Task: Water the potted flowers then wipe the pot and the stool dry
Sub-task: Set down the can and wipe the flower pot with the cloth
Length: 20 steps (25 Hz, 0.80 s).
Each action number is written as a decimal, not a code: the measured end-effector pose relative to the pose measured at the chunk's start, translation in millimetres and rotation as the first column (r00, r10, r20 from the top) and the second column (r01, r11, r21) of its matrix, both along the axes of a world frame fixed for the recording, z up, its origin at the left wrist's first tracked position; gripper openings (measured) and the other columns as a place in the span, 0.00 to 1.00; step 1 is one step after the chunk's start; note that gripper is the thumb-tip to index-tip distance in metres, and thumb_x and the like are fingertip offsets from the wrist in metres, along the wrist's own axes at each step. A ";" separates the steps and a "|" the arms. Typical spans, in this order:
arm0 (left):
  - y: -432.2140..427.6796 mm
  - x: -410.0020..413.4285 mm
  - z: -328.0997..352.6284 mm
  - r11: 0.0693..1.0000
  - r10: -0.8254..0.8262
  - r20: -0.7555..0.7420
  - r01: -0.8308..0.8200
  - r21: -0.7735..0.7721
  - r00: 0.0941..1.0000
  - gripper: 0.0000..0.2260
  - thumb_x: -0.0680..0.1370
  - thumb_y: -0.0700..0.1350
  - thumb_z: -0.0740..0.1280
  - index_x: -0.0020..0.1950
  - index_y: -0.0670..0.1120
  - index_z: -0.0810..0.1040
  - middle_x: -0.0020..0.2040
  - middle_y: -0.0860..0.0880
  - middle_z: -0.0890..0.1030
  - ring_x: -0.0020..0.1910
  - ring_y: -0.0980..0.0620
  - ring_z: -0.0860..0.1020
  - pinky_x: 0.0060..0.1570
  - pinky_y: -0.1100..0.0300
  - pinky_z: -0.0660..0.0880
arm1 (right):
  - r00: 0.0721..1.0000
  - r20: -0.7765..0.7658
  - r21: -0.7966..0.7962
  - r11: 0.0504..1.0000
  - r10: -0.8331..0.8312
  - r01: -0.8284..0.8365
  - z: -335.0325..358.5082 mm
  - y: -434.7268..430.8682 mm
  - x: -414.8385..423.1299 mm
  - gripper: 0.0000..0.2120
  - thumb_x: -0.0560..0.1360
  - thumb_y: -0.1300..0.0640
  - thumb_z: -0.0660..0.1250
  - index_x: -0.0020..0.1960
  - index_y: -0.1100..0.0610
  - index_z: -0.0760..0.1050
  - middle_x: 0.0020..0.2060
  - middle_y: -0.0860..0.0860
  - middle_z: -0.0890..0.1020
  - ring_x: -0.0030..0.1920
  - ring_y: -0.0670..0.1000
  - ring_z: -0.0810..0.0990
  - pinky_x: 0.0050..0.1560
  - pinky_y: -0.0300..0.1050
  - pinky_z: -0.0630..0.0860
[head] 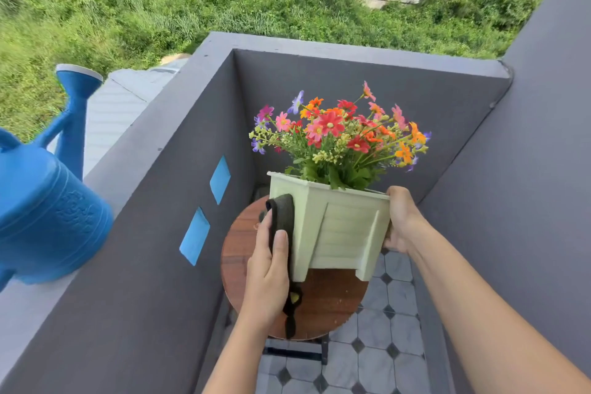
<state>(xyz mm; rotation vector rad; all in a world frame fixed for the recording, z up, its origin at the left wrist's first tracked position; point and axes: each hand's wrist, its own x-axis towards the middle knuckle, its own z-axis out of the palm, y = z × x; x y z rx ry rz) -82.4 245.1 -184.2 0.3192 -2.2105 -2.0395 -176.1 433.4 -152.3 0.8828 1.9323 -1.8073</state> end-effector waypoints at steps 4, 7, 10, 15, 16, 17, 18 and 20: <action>-0.3 -20.3 11.4 0.979 -0.011 0.004 0.012 -0.202 1.000 0.19 0.82 0.49 0.54 0.73 0.58 0.56 0.55 0.70 0.66 0.50 0.74 0.68 0.44 0.79 0.62 | 1.000 0.013 -0.070 0.997 0.023 -0.022 -6.9 6.8 6.6 0.15 0.74 0.55 0.49 0.42 0.56 0.73 0.36 0.56 0.79 0.38 0.57 0.78 0.42 0.48 0.75; -12.6 -42.1 6.2 0.971 0.040 0.061 -0.025 -0.239 0.997 0.21 0.83 0.51 0.52 0.76 0.56 0.54 0.59 0.60 0.68 0.57 0.57 0.68 0.49 0.66 0.61 | 1.000 0.004 -0.113 0.994 0.009 -0.009 -10.6 6.3 9.4 0.14 0.71 0.54 0.51 0.47 0.55 0.73 0.40 0.57 0.79 0.39 0.57 0.79 0.45 0.48 0.76; -32.9 -57.5 -9.7 0.980 0.068 0.148 -0.038 -0.197 0.987 0.19 0.82 0.55 0.51 0.73 0.59 0.60 0.62 0.59 0.71 0.62 0.52 0.71 0.61 0.53 0.66 | 0.999 -0.010 -0.165 0.985 0.039 -0.041 -12.8 8.7 12.1 0.18 0.63 0.52 0.53 0.51 0.52 0.72 0.44 0.57 0.79 0.39 0.56 0.79 0.45 0.49 0.77; -45.3 -52.6 -17.6 0.994 0.084 0.113 -0.075 -0.083 0.990 0.18 0.77 0.58 0.61 0.66 0.56 0.71 0.61 0.56 0.78 0.61 0.54 0.74 0.64 0.50 0.70 | 0.997 -0.069 -0.191 0.981 0.032 -0.045 -16.6 2.3 11.3 0.14 0.70 0.47 0.55 0.43 0.53 0.75 0.39 0.55 0.80 0.37 0.55 0.78 0.39 0.45 0.73; -45.3 -50.0 -18.2 0.992 0.102 0.097 -0.094 -0.082 0.990 0.18 0.77 0.58 0.61 0.65 0.55 0.72 0.60 0.55 0.78 0.61 0.54 0.75 0.64 0.50 0.71 | 0.996 -0.081 -0.241 0.970 0.026 -0.045 -18.7 0.9 13.2 0.17 0.72 0.44 0.56 0.44 0.53 0.77 0.39 0.54 0.82 0.38 0.54 0.79 0.38 0.44 0.74; -45.8 -48.6 -19.6 0.991 0.118 0.085 -0.112 -0.079 0.989 0.18 0.77 0.57 0.61 0.65 0.54 0.72 0.60 0.55 0.78 0.60 0.53 0.75 0.64 0.49 0.71 | 0.993 -0.114 -0.312 0.949 0.017 -0.052 -22.9 0.4 15.7 0.20 0.74 0.41 0.56 0.47 0.54 0.79 0.39 0.54 0.83 0.39 0.54 0.80 0.38 0.44 0.74; -46.4 -47.7 -20.2 0.989 0.131 0.078 -0.126 -0.075 0.988 0.19 0.77 0.57 0.62 0.65 0.54 0.72 0.60 0.54 0.78 0.60 0.53 0.75 0.64 0.49 0.71 | 0.986 -0.169 -0.403 0.913 -0.005 -0.065 -28.9 0.7 20.6 0.22 0.73 0.40 0.58 0.49 0.56 0.78 0.40 0.55 0.83 0.40 0.54 0.80 0.39 0.45 0.74; -47.6 -47.0 -18.8 0.985 0.167 0.078 -0.162 -0.062 0.983 0.18 0.78 0.55 0.62 0.67 0.53 0.71 0.61 0.52 0.78 0.61 0.52 0.74 0.64 0.49 0.70 | 0.959 -0.275 -0.562 0.821 -0.070 -0.101 -39.8 1.6 30.8 0.28 0.63 0.41 0.69 0.53 0.61 0.74 0.44 0.57 0.80 0.44 0.56 0.78 0.43 0.48 0.74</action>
